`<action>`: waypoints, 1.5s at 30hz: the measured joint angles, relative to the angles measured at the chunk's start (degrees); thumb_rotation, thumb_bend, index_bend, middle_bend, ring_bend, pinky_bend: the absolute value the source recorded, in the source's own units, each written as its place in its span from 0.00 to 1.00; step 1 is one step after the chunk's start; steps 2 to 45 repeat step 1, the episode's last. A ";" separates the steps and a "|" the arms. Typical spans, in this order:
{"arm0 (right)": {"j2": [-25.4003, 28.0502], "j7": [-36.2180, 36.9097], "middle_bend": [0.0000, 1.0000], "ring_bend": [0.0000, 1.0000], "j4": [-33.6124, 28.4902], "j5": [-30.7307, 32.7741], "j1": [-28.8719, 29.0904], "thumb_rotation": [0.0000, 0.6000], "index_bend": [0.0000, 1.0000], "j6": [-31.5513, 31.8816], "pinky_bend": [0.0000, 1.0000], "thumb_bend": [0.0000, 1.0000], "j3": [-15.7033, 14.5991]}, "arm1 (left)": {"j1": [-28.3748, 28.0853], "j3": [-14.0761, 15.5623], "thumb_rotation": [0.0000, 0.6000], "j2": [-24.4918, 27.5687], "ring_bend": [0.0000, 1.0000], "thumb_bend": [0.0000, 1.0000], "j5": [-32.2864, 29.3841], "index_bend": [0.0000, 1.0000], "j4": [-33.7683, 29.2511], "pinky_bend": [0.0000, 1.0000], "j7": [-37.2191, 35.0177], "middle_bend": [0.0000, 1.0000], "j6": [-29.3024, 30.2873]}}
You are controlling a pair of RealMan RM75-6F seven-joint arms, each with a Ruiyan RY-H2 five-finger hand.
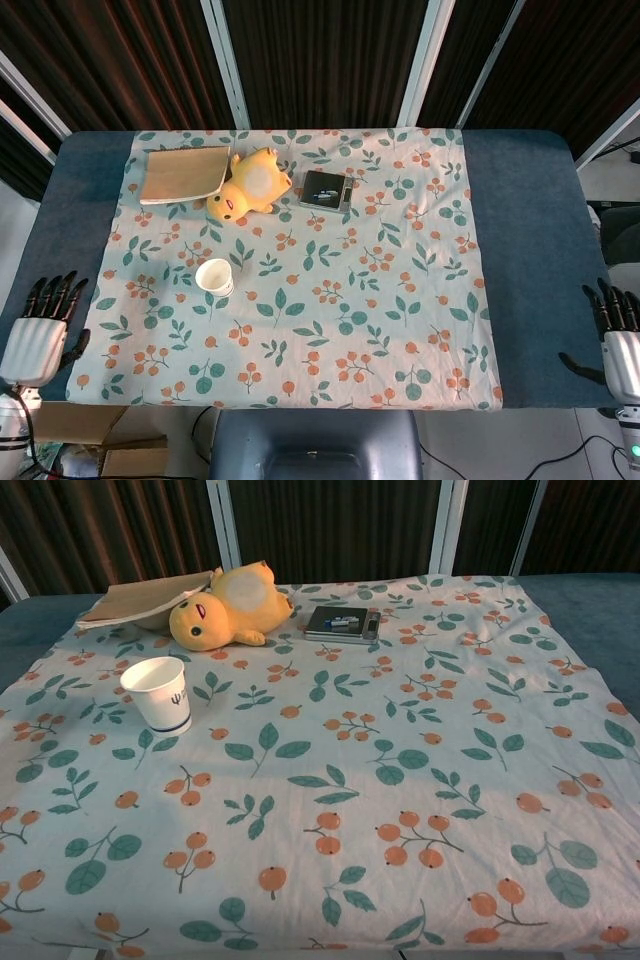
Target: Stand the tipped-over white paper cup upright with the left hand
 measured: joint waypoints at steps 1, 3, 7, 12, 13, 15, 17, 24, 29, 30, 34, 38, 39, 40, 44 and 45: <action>0.00 0.17 0.00 0.00 0.09 0.10 -0.05 1.00 0.00 -0.02 0.00 0.00 0.01 | 1.00 0.36 1.00 -0.43 0.00 0.39 -0.15 0.00 1.90 0.00 -1.43 0.00 0.60; 0.00 0.17 0.00 0.00 0.09 0.10 -0.05 1.00 0.00 -0.02 0.00 0.00 0.01 | 1.00 0.36 1.00 -0.43 0.00 0.39 -0.15 0.00 1.90 0.00 -1.43 0.00 0.60; 0.00 0.17 0.00 0.00 0.09 0.10 -0.05 1.00 0.00 -0.02 0.00 0.00 0.01 | 1.00 0.36 1.00 -0.43 0.00 0.39 -0.15 0.00 1.90 0.00 -1.43 0.00 0.60; 0.00 0.17 0.00 0.00 0.09 0.10 -0.05 1.00 0.00 -0.02 0.00 0.00 0.01 | 1.00 0.36 1.00 -0.43 0.00 0.39 -0.15 0.00 1.90 0.00 -1.43 0.00 0.60; 0.00 0.17 0.00 0.00 0.09 0.10 -0.05 1.00 0.00 -0.02 0.00 0.00 0.01 | 1.00 0.36 1.00 -0.43 0.00 0.39 -0.15 0.00 1.90 0.00 -1.43 0.00 0.60; 0.00 0.17 0.00 0.00 0.09 0.10 -0.05 1.00 0.00 -0.02 0.00 0.00 0.01 | 1.00 0.36 1.00 -0.43 0.00 0.39 -0.15 0.00 1.90 0.00 -1.43 0.00 0.60; 0.00 0.17 0.00 0.00 0.09 0.10 -0.05 1.00 0.00 -0.02 0.00 0.00 0.01 | 1.00 0.36 1.00 -0.43 0.00 0.39 -0.15 0.00 1.90 0.00 -1.43 0.00 0.60; 0.00 0.17 0.00 0.00 0.09 0.10 -0.05 1.00 0.00 -0.02 0.00 0.00 0.01 | 1.00 0.36 1.00 -0.43 0.00 0.39 -0.15 0.00 1.90 0.00 -1.43 0.00 0.60; 0.00 0.17 0.00 0.00 0.09 0.10 -0.05 1.00 0.00 -0.02 0.00 0.00 0.01 | 1.00 0.36 1.00 -0.43 0.00 0.39 -0.15 0.00 1.90 0.00 -1.43 0.00 0.60; 0.00 0.17 0.00 0.00 0.09 0.10 -0.05 1.00 0.00 -0.02 0.00 0.00 0.01 | 1.00 0.36 1.00 -0.43 0.00 0.39 -0.15 0.00 1.90 0.00 -1.43 0.00 0.60; 0.00 0.17 0.00 0.00 0.09 0.10 -0.05 1.00 0.00 -0.02 0.00 0.00 0.01 | 1.00 0.36 1.00 -0.43 0.00 0.39 -0.15 0.00 1.90 0.00 -1.43 0.00 0.60; 0.00 0.17 0.00 0.00 0.09 0.10 -0.05 1.00 0.00 -0.02 0.00 0.00 0.01 | 1.00 0.36 1.00 -0.43 0.00 0.39 -0.15 0.00 1.90 0.00 -1.43 0.00 0.60; 0.00 0.17 0.00 0.00 0.09 0.10 -0.05 1.00 0.00 -0.02 0.00 0.00 0.01 | 1.00 0.36 1.00 -0.43 0.00 0.39 -0.15 0.00 1.90 0.00 -1.43 0.00 0.60; 0.00 0.17 0.00 0.00 0.09 0.10 -0.05 1.00 0.00 -0.02 0.00 0.00 0.01 | 1.00 0.36 1.00 -0.43 0.00 0.39 -0.15 0.00 1.90 0.00 -1.43 0.00 0.60; 0.00 0.17 0.00 0.00 0.09 0.10 -0.05 1.00 0.00 -0.02 0.00 0.00 0.01 | 1.00 0.36 1.00 -0.43 0.00 0.39 -0.15 0.00 1.90 0.00 -1.43 0.00 0.60; 0.00 0.17 0.00 0.00 0.09 0.10 -0.05 1.00 0.00 -0.02 0.00 0.00 0.01 | 1.00 0.36 1.00 -0.43 0.00 0.39 -0.15 0.00 1.90 0.00 -1.43 0.00 0.60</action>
